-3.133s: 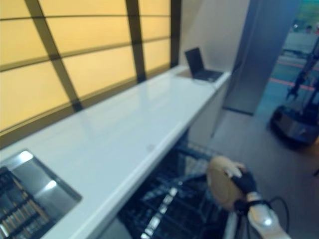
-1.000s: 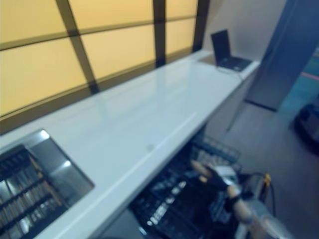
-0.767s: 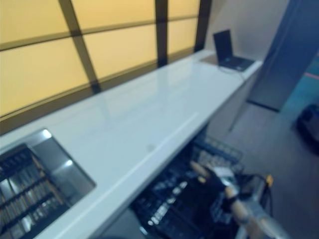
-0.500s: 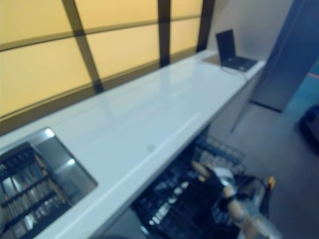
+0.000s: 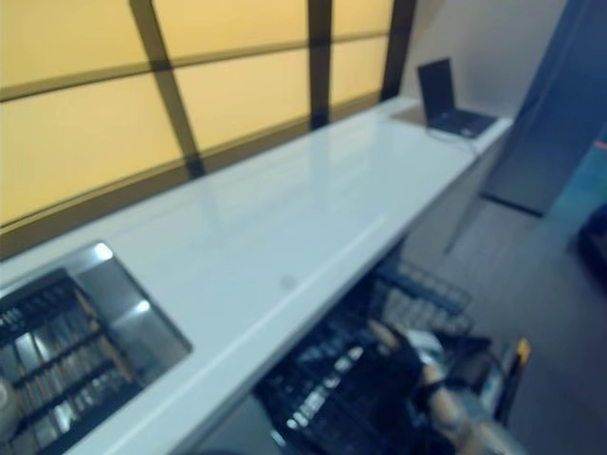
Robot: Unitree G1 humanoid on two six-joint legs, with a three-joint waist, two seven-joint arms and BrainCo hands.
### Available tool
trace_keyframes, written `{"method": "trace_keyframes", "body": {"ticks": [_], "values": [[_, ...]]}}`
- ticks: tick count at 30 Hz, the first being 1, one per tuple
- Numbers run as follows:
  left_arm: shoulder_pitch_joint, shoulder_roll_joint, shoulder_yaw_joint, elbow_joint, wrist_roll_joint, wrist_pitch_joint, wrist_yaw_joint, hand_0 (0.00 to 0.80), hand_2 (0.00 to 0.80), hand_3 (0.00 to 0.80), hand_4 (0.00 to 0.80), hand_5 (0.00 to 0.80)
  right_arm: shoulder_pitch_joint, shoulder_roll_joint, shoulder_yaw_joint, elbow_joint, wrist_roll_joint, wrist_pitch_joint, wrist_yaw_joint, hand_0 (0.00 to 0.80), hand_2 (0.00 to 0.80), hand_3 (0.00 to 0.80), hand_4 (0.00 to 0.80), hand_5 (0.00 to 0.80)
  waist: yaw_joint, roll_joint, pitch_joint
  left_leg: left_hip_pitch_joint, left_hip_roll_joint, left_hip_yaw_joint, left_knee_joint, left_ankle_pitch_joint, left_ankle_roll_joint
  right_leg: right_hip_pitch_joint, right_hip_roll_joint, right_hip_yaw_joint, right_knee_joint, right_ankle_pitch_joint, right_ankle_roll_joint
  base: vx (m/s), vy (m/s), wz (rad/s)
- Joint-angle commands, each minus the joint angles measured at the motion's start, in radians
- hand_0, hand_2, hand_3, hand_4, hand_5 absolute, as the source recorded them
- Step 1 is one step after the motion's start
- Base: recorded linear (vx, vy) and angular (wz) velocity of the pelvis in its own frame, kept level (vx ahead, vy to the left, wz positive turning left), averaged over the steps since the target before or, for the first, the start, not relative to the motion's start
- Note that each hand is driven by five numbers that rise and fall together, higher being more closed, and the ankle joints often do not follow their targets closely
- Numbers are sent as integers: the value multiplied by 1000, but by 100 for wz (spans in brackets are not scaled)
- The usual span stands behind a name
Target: Take plates into dishwasher
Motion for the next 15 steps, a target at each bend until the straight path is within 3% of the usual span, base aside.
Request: {"method": "trace_keyframes", "body": {"ticks": [1,15], "values": [[-77,25,-51,31,40,-1,-10,0,0,0,0,0,-126,40,26,31,3,-36,-58,800,800,800,800,800,31,-18,-11,23,1,12,-2,-56,-1,-53,-20,10,87,-37,53,0,0,0],[-110,38,-72,14,31,2,-15,0,0,0,0,0,-223,56,35,178,4,-36,-89,800,800,800,800,800,48,1,30,-12,2,-12,-2,-40,-4,-82,-23,-6,107,-39,44,-17,-19,1]]}}
